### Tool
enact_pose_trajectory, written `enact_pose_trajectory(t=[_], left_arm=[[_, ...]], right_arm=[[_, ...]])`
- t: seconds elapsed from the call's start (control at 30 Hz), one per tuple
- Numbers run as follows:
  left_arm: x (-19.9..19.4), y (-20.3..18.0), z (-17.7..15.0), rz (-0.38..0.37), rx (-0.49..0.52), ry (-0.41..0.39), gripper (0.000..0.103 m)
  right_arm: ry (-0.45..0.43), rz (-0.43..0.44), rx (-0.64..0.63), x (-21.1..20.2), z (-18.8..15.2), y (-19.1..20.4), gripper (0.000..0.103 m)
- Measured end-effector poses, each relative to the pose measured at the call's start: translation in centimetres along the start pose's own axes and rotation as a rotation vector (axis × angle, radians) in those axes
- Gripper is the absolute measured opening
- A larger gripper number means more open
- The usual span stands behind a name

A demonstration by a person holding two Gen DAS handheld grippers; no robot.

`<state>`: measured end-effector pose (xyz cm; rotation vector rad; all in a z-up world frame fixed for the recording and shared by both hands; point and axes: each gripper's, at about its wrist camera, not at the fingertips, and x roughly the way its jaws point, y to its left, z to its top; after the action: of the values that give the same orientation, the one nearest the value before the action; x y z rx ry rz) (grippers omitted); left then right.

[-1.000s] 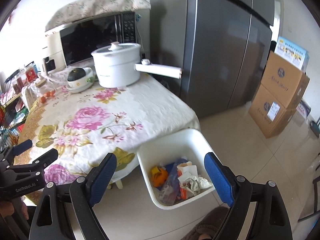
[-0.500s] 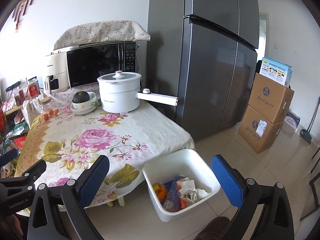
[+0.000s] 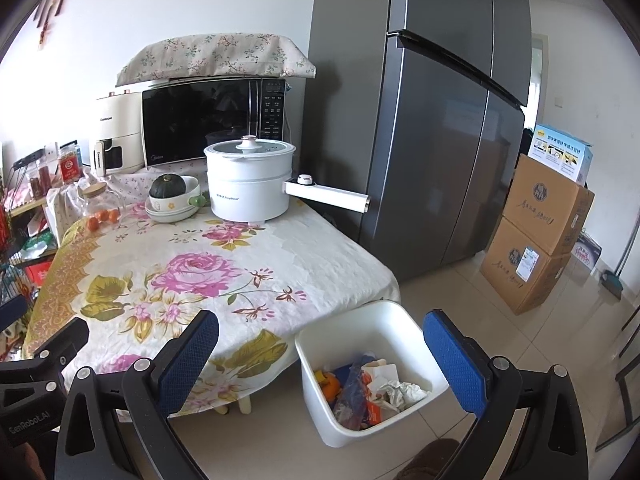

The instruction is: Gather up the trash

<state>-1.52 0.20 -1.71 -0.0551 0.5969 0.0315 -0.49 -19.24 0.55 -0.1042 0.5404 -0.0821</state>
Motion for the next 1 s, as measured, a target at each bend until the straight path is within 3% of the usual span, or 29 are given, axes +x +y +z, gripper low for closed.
enact_pose_trajectory(t=[1.0], left_arm=[[-0.3, -0.1, 0.5, -0.042, -0.023, -0.03, 0.102]], right_arm=[[-0.024, -0.039, 0.029, -0.6, -0.1, -1.3, 0.103]])
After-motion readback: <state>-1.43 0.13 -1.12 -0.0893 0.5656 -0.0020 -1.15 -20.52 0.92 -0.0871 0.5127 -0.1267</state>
